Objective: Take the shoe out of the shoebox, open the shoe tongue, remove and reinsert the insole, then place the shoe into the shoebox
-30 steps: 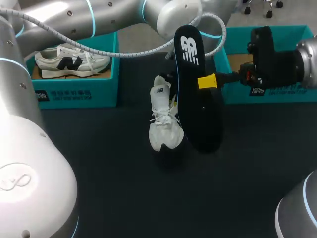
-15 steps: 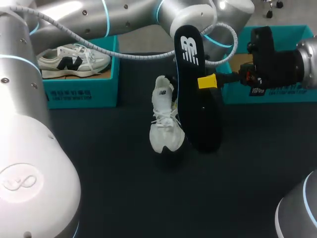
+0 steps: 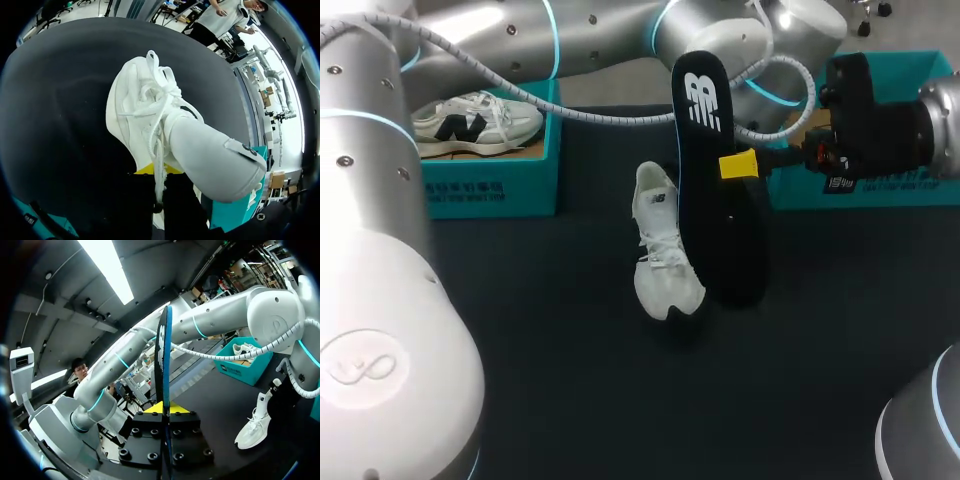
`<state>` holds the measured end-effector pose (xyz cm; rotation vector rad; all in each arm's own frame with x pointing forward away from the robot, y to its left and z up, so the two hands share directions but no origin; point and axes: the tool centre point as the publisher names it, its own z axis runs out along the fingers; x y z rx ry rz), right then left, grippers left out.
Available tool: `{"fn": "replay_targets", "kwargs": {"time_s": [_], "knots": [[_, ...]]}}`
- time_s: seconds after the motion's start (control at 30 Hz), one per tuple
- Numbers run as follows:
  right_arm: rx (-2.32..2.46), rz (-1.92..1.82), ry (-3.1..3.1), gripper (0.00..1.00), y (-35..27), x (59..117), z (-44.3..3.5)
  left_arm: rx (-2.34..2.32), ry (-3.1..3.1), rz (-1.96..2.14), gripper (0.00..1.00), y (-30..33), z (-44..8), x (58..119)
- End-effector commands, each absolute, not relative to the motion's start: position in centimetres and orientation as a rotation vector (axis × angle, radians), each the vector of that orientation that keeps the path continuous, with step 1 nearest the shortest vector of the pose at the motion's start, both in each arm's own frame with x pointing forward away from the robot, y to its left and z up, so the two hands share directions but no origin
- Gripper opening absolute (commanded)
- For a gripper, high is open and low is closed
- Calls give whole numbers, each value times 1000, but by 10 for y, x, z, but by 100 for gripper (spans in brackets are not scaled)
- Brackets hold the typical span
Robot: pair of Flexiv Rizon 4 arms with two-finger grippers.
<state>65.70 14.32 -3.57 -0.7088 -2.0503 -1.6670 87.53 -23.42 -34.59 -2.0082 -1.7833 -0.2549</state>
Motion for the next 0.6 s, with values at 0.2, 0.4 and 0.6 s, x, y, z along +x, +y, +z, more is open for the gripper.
{"fn": "replay_targets", "kwargs": {"time_s": [0.2, 0.4, 0.6], "knots": [[-709, -1665, -2051, 0, 144, 658, -37, -2004, -1732, -226, 0, -245, -365, 877], [-709, -1665, -2051, 0, 144, 658, -37, -1996, -1723, -200, 0, -251, -378, 875], [-709, -1665, -2051, 0, 144, 658, -37, -2002, -1760, -151, 91, -255, -376, 869]]}}
